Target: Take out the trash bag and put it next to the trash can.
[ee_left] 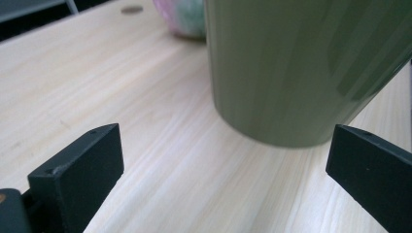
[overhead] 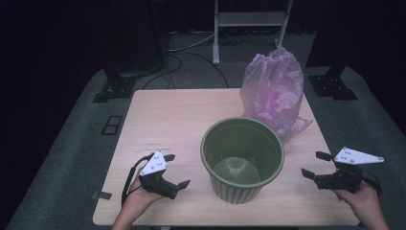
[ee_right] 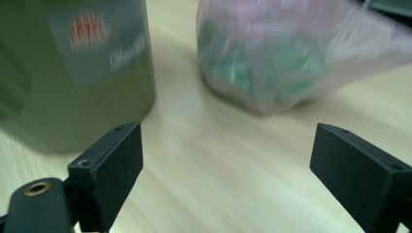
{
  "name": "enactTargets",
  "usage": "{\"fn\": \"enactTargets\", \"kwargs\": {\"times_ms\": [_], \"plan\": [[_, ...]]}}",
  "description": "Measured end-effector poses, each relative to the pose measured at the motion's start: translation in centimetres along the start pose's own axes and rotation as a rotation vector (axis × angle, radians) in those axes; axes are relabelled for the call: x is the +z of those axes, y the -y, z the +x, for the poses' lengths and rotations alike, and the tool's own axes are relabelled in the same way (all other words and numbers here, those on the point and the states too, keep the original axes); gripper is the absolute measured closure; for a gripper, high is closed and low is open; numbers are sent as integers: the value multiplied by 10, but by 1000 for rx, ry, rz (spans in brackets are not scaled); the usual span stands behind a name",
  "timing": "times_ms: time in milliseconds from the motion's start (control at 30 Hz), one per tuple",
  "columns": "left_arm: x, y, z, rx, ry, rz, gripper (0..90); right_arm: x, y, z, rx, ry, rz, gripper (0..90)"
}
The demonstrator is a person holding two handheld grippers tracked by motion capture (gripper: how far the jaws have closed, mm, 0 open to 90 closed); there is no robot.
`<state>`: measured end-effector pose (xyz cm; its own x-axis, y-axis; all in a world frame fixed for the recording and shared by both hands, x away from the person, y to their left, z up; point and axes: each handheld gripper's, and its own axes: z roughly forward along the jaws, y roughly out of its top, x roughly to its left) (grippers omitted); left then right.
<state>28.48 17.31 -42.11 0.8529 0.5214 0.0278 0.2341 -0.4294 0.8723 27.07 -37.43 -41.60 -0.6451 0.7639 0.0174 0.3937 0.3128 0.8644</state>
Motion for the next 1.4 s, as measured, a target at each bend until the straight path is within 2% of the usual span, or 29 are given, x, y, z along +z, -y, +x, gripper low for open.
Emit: {"fn": "enactTargets", "kwargs": {"times_ms": [67, 133, 367, 467, 533, 667, 767, 900, 967, 1133, 1400], "plan": [[3, 4, 2, -8, -2, 18, 0, 4, 7, 1, -8, -13, 26, 106], [6, 10, 4, -9, -6, 48, 0, 9, 14, 1, -37, -20, 49, 106], [24, 33, 8, 15, -15, 211, 0, 33, 32, 3, -69, -50, 178, 106], [29, 38, 8, 14, -3, 247, 0, 39, 37, 5, -97, -61, 194, 106], [32, 40, 7, 28, 0, 272, 0, 42, 38, 6, -94, -74, 213, 106], [37, 45, 7, 22, 12, 300, 0, 48, 44, 7, -110, -95, 245, 106], [38, 47, 7, 13, 20, 298, 0, 52, 49, 5, -107, -109, 253, 105], [39, 49, 8, 5, 33, 284, 0, 52, 52, 2, -128, -111, 214, 105], [40, 50, 8, 5, 35, 270, 0, 53, 52, 0, -103, -119, 225, 105], [39, 50, 7, 0, 30, 269, 0, 53, 52, 0, -100, -119, 225, 105], [36, 52, 2, -45, -34, 267, 0, 53, 52, 0, -100, -119, 225, 105]]}}
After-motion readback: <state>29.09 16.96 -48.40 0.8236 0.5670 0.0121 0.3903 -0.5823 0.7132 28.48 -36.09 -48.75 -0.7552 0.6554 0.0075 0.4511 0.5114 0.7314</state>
